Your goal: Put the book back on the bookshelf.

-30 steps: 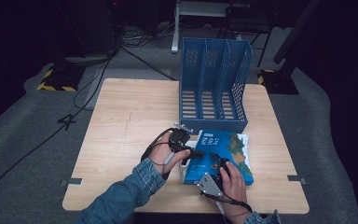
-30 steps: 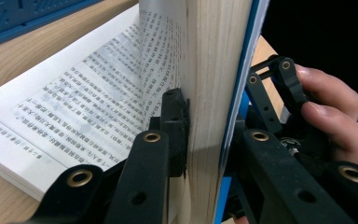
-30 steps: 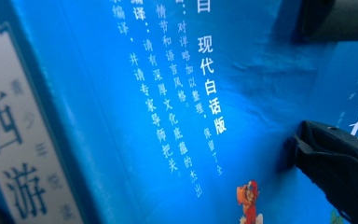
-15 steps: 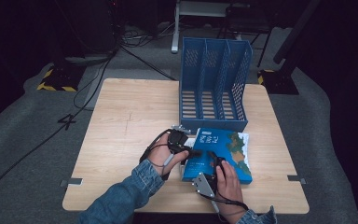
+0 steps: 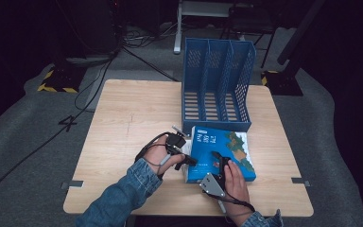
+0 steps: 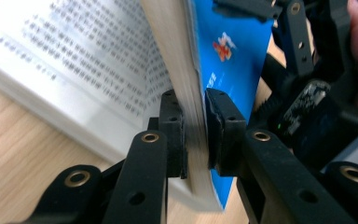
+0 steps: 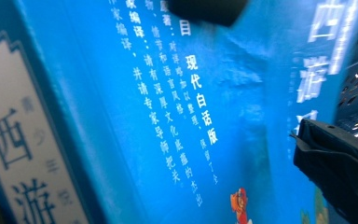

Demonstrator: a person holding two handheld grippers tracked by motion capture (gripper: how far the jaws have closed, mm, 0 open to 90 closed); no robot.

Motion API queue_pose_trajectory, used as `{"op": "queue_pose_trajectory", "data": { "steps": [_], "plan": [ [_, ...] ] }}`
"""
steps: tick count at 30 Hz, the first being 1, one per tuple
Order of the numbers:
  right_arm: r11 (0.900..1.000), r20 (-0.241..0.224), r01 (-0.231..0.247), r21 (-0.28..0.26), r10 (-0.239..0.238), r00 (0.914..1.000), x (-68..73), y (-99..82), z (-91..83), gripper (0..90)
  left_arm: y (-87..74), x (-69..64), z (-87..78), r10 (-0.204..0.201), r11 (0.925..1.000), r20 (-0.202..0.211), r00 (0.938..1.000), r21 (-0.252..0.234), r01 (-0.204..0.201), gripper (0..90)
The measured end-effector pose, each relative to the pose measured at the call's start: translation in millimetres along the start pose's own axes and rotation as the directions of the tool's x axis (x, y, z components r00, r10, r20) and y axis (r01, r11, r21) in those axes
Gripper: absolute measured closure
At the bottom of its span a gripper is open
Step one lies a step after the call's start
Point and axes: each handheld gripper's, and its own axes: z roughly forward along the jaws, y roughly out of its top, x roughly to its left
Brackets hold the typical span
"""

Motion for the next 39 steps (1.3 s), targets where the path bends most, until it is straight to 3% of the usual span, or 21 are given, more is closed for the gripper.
{"op": "queue_pose_trajectory", "data": {
  "steps": [5, 6, 8, 11, 13, 15, 19, 21, 26, 35, 39],
  "plan": [
    [0.9999, -0.002, 0.013, 0.002, -0.013, 0.9999, -0.1, 1.0, 0.3, 1.7, 0.0, 0.8, -3.0, -0.007, 0.9998, 0.008, 0.9999, 0.02, 0.007, 79.1],
    [0.9984, -0.025, 0.055, 0.008, -0.055, 0.9982, 1.2, 4.0, -1.1, 11.7, 0.5, 1.3, -3.9, -0.015, 0.9998, 0.023, 0.9996, 0.014, 0.015, 80.8],
    [0.9966, -0.046, 0.081, 0.019, -0.08, 0.9958, 1.8, 6.3, -2.6, 17.0, 0.9, 1.8, -4.5, -0.02, 0.9997, 0.036, 0.9992, 0.014, 0.02, 81.6],
    [0.9949, -0.031, 0.089, 0.047, -0.088, 0.9956, 6.4, 12.6, -2.6, 15.5, 1.2, 0.9, -4.1, -0.027, 0.9996, 0.046, 0.9986, 0.012, 0.027, 82.7],
    [0.9974, -0.025, 0.043, 0.058, -0.042, 0.9988, 8.6, 15.2, -2.5, 14.0, 1.3, 2.9, -2.2, -0.044, 0.999, 0.079, 0.9959, 0.012, 0.043, 82.6],
    [0.9977, -0.006, 0.029, 0.062, -0.028, 0.9996, 10.9, 17.5, -1.9, 13.0, 1.6, 3.8, -1.4, -0.048, 0.9988, 0.089, 0.9948, 0.013, 0.048, 82.4],
    [0.9972, 0.017, 0.028, 0.069, -0.029, 0.9994, 13.1, 21.5, -1.3, 10.8, 2.3, 3.1, -2.3, -0.048, 0.9989, 0.097, 0.9941, 0.008, 0.047, 82.3],
    [0.9967, 0.03, 0.055, 0.061, -0.057, 0.9979, 13.4, 22.7, -0.2, 9.5, 2.8, 3.1, -2.0, -0.054, 0.9986, 0.107, 0.9928, 0.005, 0.053, 82.3],
    [0.9948, 0.051, 0.067, 0.077, -0.071, 0.9961, 15.7, 25.1, 4.6, 3.4, 3.1, 4.4, 0.5, -0.068, 0.9976, 0.119, 0.9905, -0.006, 0.069, 82.1],
    [0.9942, 0.037, 0.08, 0.072, -0.083, 0.9959, 11.8, 26.7, 12.8, 0.0, 2.0, 3.8, 4.0, -0.071, 0.9956, 0.091, 0.9934, -0.056, 0.076, 82.1],
    [0.9947, 0.029, 0.063, 0.082, -0.065, 0.9974, 8.2, 25.2, 16.3, 3.0, 1.3, 1.2, 7.2, -0.029, 0.9954, 0.026, 0.9992, -0.09, 0.032, 80.5]
  ]
}}
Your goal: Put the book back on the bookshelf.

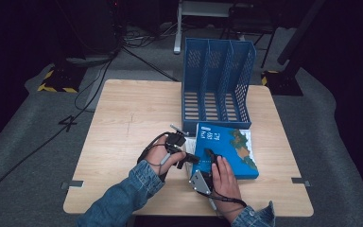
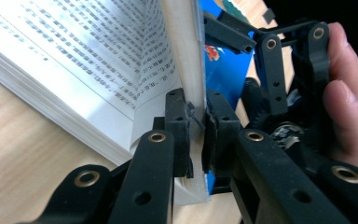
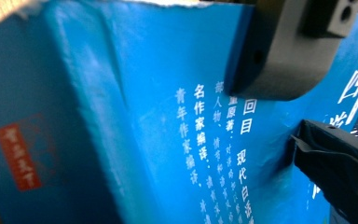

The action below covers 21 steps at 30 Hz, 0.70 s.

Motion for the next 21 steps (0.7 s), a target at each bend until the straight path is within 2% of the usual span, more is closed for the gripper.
{"op": "queue_pose_trajectory", "data": {
  "steps": [1, 2, 3, 5, 6, 7, 8, 9, 10, 12, 15, 16, 17, 18, 19, 20, 21],
  "plan": [
    [0.9999, -0.01, 0.009, 0.005, -0.009, 0.9999, -0.2, -0.1, -0.4, 8.8, 0.1, 0.8, 0.4, 0.013, 0.9999, -0.021, 0.9997, 0.003, -0.013, 79.3],
    [0.9999, -0.01, 0.009, 0.005, -0.009, 0.9999, -0.2, -0.1, -0.4, 8.8, 0.1, 0.8, 0.4, 0.013, 0.9999, -0.021, 0.9997, 0.003, -0.013, 78.3],
    [0.9995, -0.017, 0.027, 0.018, -0.027, 0.9995, -0.5, 0.0, -1.2, 15.1, 0.1, 4.3, 1.9, 0.019, 0.9998, -0.029, 0.9994, -0.004, -0.02, 78.3],
    [0.9934, -0.053, 0.08, 0.082, -0.076, 0.9957, -3.5, -1.4, -1.9, 30.2, 0.4, 9.3, 2.6, 0.007, 0.9999, -0.033, 0.9994, -0.015, -0.008, 75.1],
    [0.9934, -0.053, 0.08, 0.082, -0.076, 0.9957, -3.5, -1.4, -1.9, 30.2, 0.5, 10.7, 2.5, 0.002, 0.9997, -0.033, 0.9994, -0.022, -0.003, 75.1],
    [0.9908, -0.059, 0.094, 0.098, -0.089, 0.9943, -5.1, -1.5, -0.6, 34.5, 0.8, 12.6, 2.6, -0.011, 0.9996, -0.024, 0.9997, -0.025, 0.011, 70.0],
    [0.9908, -0.059, 0.094, 0.098, -0.089, 0.9943, -5.1, -1.5, -0.6, 34.5, 0.8, 12.6, 2.6, -0.011, 0.9996, -0.024, 0.9997, -0.025, 0.011, 66.6],
    [0.9887, -0.063, 0.106, 0.106, -0.1, 0.9931, -5.9, -0.6, 0.1, 38.0, 0.7, 13.2, 3.9, -0.001, 0.9997, -0.048, 0.9988, -0.023, 0.0, 66.6],
    [0.985, -0.062, 0.121, 0.123, -0.114, 0.9916, -5.4, 1.3, -0.3, 42.3, 0.4, 14.2, 5.0, 0.003, 0.9997, -0.052, 0.9986, -0.025, -0.004, 65.0],
    [0.979, -0.062, 0.15, 0.138, -0.143, 0.9878, -3.1, 4.4, -0.2, 46.7, 0.4, 17.0, 3.7, -0.015, 0.9994, -0.022, 0.9996, -0.032, 0.014, 60.0],
    [0.9751, -0.061, 0.166, 0.147, -0.159, 0.9854, -4.9, 6.1, -1.8, 51.0, 0.1, 19.2, -2.2, -0.022, 0.9984, -0.011, 0.9997, -0.053, 0.021, 57.2],
    [0.9758, -0.058, 0.162, 0.147, -0.154, 0.9863, -5.5, 6.9, -2.3, 52.3, 0.4, 19.2, -5.6, -0.025, 0.9982, -0.023, 0.9994, -0.056, 0.024, 55.6],
    [0.9762, -0.059, 0.159, 0.147, -0.152, 0.9866, -7.0, 7.7, -2.9, 56.9, 0.0, 20.0, -9.0, 0.001, 0.9968, -0.041, 0.9992, -0.08, -0.004, 52.4],
    [0.975, -0.06, 0.164, 0.15, -0.157, 0.9858, -9.3, 8.3, -3.8, 59.2, 0.9, 21.2, -17.0, 0.014, 0.9923, -0.066, 0.9977, -0.122, -0.022, 53.5],
    [0.9789, -0.083, 0.142, 0.147, -0.131, 0.9879, -13.1, 8.8, -3.2, 59.6, 1.9, 21.8, -22.6, 0.013, 0.99, -0.077, 0.9969, -0.139, -0.024, 51.0],
    [0.9794, -0.083, 0.138, 0.147, -0.127, 0.9884, -14.3, 9.2, -3.2, 59.9, 2.7, 24.7, -31.1, 0.015, 0.9836, -0.082, 0.9966, -0.178, -0.029, 50.8],
    [0.9794, -0.083, 0.138, 0.147, -0.127, 0.9884, -14.3, 9.2, -3.2, 59.9, 2.7, 24.7, -31.1, 0.015, 0.9836, -0.082, 0.9966, -0.178, -0.029, 49.7]
  ]
}}
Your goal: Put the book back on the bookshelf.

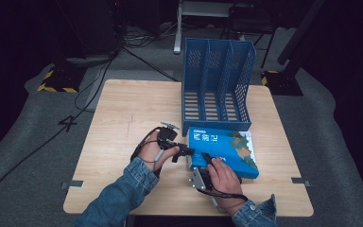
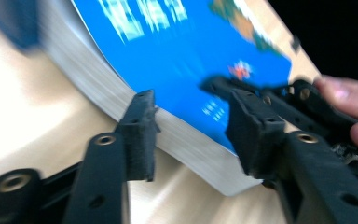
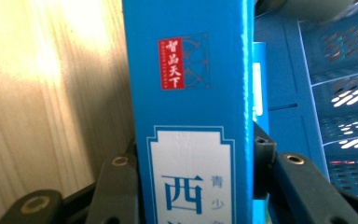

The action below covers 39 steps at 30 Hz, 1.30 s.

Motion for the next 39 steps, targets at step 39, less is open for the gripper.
{"op": "queue_pose_trajectory", "data": {
  "steps": [39],
  "plan": [
    [0.5744, -0.321, -0.79, -0.214, 0.723, 0.6123, -156.4, -40.1, -68.7, 62.0, -32.7, 149.6, -36.0, 0.038, 0.993, -0.599, 0.8001, -0.067, -0.097, 30.2]
  ]
}}
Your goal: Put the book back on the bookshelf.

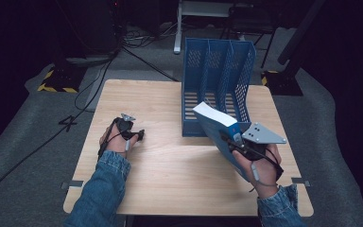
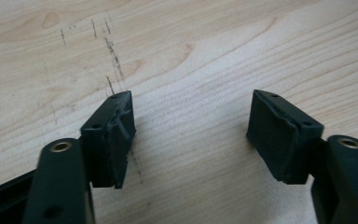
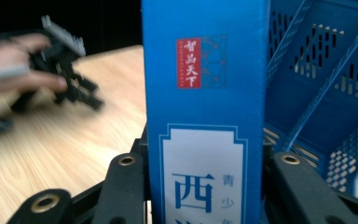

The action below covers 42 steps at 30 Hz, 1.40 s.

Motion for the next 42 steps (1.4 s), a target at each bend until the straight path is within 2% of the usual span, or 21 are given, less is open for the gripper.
{"op": "queue_pose_trajectory", "data": {
  "steps": [2, 3, 4, 5, 6, 11, 14, 17, 18, 19, 22, 28, 30, 35, 37, 39, 42],
  "plan": [
    [0.9983, -0.019, -0.048, -0.032, 0.047, 0.9987, -5.1, 2.3, -2.6, 62.0, -0.1, 0.6, 0.2, 0.004, 1.0, 0.001, 1.0, -0.002, -0.004, 29.2],
    [0.9983, -0.019, -0.048, -0.032, 0.047, 0.9987, -5.1, 2.3, -2.6, 62.0, -0.1, 0.6, 0.2, 0.004, 1.0, 0.001, 1.0, -0.002, -0.004, 29.2],
    [0.9964, -0.029, -0.069, -0.051, 0.067, 0.9973, -7.8, 3.0, -3.5, 62.0, -0.1, 0.4, 0.5, 0.003, 1.0, 0.001, 1.0, -0.004, -0.003, 29.2],
    [0.9909, -0.05, -0.109, -0.08, 0.105, 0.9932, -11.9, 3.7, -4.8, 62.0, 0.0, 0.1, 0.6, 0.002, 1.0, -0.001, 1.0, -0.003, -0.002, 28.9],
    [0.9877, -0.06, -0.126, -0.092, 0.121, 0.9908, -12.6, 4.3, -5.1, 62.0, 0.1, 0.0, 0.8, 0.002, 1.0, -0.003, 1.0, -0.004, -0.002, 28.6],
    [0.985, -0.073, -0.129, -0.114, 0.121, 0.99, -9.6, 11.5, -3.5, 62.0, 0.3, -0.1, 1.1, 0.0, 1.0, -0.004, 1.0, -0.004, 0.0, 28.0],
    [0.9807, -0.082, -0.149, -0.127, 0.139, 0.9869, -9.6, 16.9, -0.6, 62.0, 0.3, -0.1, 1.1, 0.0, 1.0, -0.004, 1.0, -0.004, 0.0, 28.0],
    [0.9676, -0.108, -0.197, -0.158, 0.181, 0.9775, -13.5, 18.0, 1.8, 62.0, 0.3, 0.0, 1.1, 0.0, 1.0, -0.003, 1.0, -0.004, 0.0, 27.9],
    [0.9676, -0.108, -0.197, -0.158, 0.181, 0.9775, -13.5, 18.0, 1.8, 62.0, 0.3, -0.1, 1.2, -0.001, 1.0, -0.003, 1.0, -0.005, 0.001, 27.9],
    [0.9598, -0.132, -0.219, -0.176, 0.197, 0.9714, -16.8, 16.9, 3.8, 62.0, 0.3, 0.0, 1.2, 0.0, 1.0, -0.003, 1.0, -0.004, 0.0, 27.9],
    [0.9521, -0.15, -0.242, -0.187, 0.215, 0.965, -18.2, 15.9, 7.0, 62.0, 1.0, -0.1, 1.8, 0.0, 1.0, -0.004, 1.0, -0.005, 0.0, 27.6],
    [0.9496, -0.163, -0.244, -0.196, 0.214, 0.9631, -18.1, 9.9, 14.5, 62.0, 1.7, -0.4, 2.6, -0.001, 1.0, -0.002, 1.0, -0.003, 0.001, 27.5],
    [0.9497, -0.16, -0.237, -0.205, 0.206, 0.9653, -17.5, 5.6, 17.9, 62.0, 1.8, -0.4, 2.7, 0.0, 1.0, -0.002, 1.0, -0.003, 0.0, 27.5],
    [0.9565, -0.15, -0.228, -0.182, 0.202, 0.9679, -16.8, -5.2, 27.4, 62.0, 1.8, -0.4, 2.8, 0.002, 1.0, -0.003, 1.0, -0.005, -0.002, 27.5],
    [0.9503, -0.164, -0.245, -0.192, 0.215, 0.9628, -18.2, -8.6, 28.2, 61.9, 1.8, -0.4, 2.8, 0.001, 1.0, -0.003, 1.0, -0.005, -0.001, 27.5],
    [0.9485, -0.172, -0.252, -0.192, 0.22, 0.9603, -18.2, -10.0, 27.7, 61.8, 1.8, -0.4, 2.8, 0.002, 1.0, -0.003, 1.0, -0.005, -0.002, 27.5],
    [0.9552, -0.171, -0.241, -0.171, 0.212, 0.9622, -16.3, -10.4, 24.1, 61.3, 1.8, -0.5, 2.7, 0.003, 1.0, -0.004, 1.0, -0.004, -0.003, 27.5]
  ]
}}
